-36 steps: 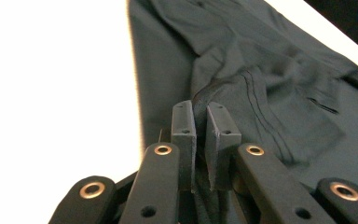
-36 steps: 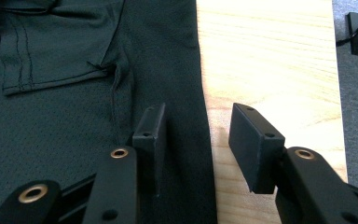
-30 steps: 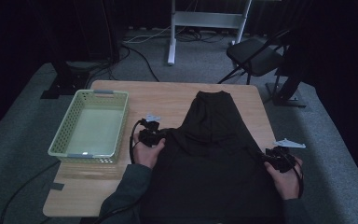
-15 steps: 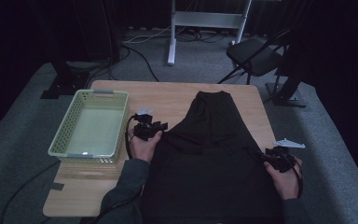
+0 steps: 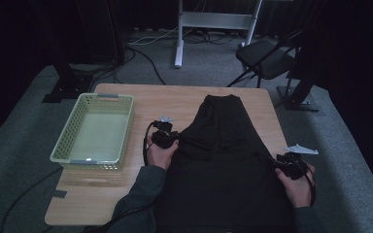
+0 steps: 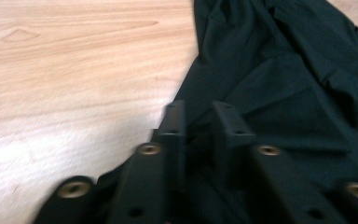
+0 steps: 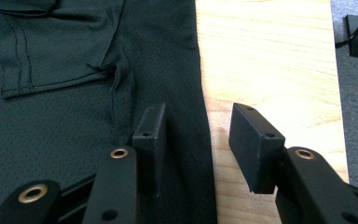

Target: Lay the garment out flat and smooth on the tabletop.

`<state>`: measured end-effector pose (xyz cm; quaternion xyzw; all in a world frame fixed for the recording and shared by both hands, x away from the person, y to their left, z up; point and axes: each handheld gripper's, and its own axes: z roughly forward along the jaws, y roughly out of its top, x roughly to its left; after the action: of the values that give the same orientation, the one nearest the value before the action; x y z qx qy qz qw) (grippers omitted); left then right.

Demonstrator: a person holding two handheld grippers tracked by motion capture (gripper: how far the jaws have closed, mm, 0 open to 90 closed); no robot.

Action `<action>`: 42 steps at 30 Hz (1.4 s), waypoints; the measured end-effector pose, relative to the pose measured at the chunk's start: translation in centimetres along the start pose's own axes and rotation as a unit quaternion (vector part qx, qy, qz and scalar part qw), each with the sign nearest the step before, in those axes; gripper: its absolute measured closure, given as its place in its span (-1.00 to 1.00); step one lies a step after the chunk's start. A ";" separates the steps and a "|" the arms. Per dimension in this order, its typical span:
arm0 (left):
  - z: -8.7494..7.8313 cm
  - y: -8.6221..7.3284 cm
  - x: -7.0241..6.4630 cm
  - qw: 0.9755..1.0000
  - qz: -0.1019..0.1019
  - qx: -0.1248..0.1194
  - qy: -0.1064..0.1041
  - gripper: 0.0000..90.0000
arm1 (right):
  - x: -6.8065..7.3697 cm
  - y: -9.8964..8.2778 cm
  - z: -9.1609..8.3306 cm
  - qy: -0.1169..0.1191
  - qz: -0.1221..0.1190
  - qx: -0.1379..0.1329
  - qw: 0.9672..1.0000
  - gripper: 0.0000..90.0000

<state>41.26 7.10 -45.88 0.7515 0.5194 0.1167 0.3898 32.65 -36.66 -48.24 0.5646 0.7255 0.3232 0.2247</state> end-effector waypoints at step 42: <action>-2.3 -4.0 -5.1 0.995 0.058 0.002 -0.075 0.44 | 0.1 0.1 0.1 -0.006 0.002 -0.002 1.000 0.24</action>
<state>34.95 4.40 -45.97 0.7879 0.4441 0.0810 0.4187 32.76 -36.48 -48.28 0.5678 0.7220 0.3217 0.2297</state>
